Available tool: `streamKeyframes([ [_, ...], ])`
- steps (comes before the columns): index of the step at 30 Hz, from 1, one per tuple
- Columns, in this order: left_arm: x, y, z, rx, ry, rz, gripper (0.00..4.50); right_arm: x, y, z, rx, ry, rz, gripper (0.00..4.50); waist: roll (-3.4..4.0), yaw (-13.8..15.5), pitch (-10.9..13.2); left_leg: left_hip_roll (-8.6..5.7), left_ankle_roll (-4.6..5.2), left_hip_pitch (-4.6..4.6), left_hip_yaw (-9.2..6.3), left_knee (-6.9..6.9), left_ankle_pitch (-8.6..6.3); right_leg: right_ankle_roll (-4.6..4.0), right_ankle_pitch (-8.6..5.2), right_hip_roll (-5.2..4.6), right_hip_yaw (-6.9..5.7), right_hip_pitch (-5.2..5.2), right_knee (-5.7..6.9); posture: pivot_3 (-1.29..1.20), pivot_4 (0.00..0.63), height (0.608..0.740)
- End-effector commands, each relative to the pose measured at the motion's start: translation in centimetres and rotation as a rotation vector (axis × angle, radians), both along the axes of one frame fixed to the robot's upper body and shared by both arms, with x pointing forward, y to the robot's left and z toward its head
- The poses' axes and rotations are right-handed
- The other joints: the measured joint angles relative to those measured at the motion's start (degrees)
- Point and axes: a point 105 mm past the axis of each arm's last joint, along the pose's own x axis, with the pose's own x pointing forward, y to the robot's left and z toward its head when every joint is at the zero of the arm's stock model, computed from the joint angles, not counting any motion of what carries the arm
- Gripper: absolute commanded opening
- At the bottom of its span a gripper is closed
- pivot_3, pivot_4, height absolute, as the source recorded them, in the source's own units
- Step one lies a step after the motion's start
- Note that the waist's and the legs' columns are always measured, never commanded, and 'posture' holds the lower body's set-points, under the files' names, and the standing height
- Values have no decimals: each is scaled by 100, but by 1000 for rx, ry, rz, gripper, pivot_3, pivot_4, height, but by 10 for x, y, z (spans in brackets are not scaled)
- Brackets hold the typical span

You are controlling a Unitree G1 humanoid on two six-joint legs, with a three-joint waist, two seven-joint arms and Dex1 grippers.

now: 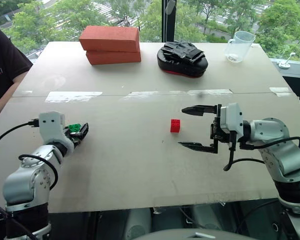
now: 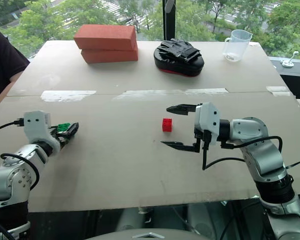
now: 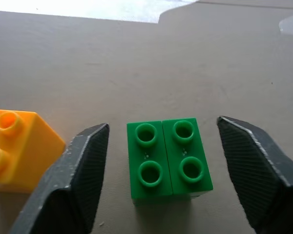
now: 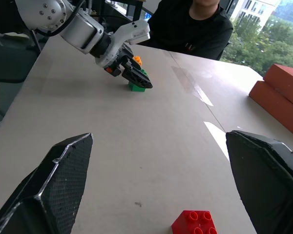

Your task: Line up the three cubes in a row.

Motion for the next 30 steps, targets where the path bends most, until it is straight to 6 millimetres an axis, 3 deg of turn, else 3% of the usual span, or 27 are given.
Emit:
streamKeyframes([
  [1,6,-3,14,21,-61,-65,1748,-6,-4,12,19,-54,-28,4500,-1,3,1,1,0,-1,-1,0,0,0,0,0,-1,0,0,0,150,740],
  [2,6,-4,15,17,-67,-79,1263,-6,-4,12,19,-54,-33,4500,-1,5,1,2,0,0,-2,0,0,0,0,-2,-1,0,2,0,150,740],
  [8,13,-62,45,-50,-151,-558,1318,-1,-16,9,99,-27,-208,4500,-9,69,-4,5,0,-4,-5,2,0,-2,-1,-12,-9,0,3,0,150,740],
  [12,17,-108,42,127,-91,-997,1318,-12,-29,-5,97,115,-190,4500,3,151,3,2,-1,-5,3,0,0,-2,-1,-14,-6,-1,-5,0,150,740],
  [15,26,-125,39,180,-49,-1223,1318,-15,-40,-8,67,129,-207,4500,6,146,5,-8,2,-6,7,3,0,-2,-1,-11,-4,0,-6,0,150,740],
  [21,47,-149,25,311,52,-1515,1318,-25,-54,-15,-5,150,-221,4500,5,151,5,-5,3,-12,3,3,0,2,-3,16,-3,-1,-7,0,150,740],
  [25,61,-158,19,369,76,-1565,1318,-28,-65,-22,-45,161,-256,4500,1,124,7,-7,3,-25,-5,11,0,28,9,23,-3,-1,-18,0,150,740],
  [30,64,-168,14,359,78,-1630,1318,-29,-66,-24,-36,165,-282,4500,1,127,7,-6,4,-31,-8,12,0,30,9,24,-4,-4,-21,0,150,740],
])
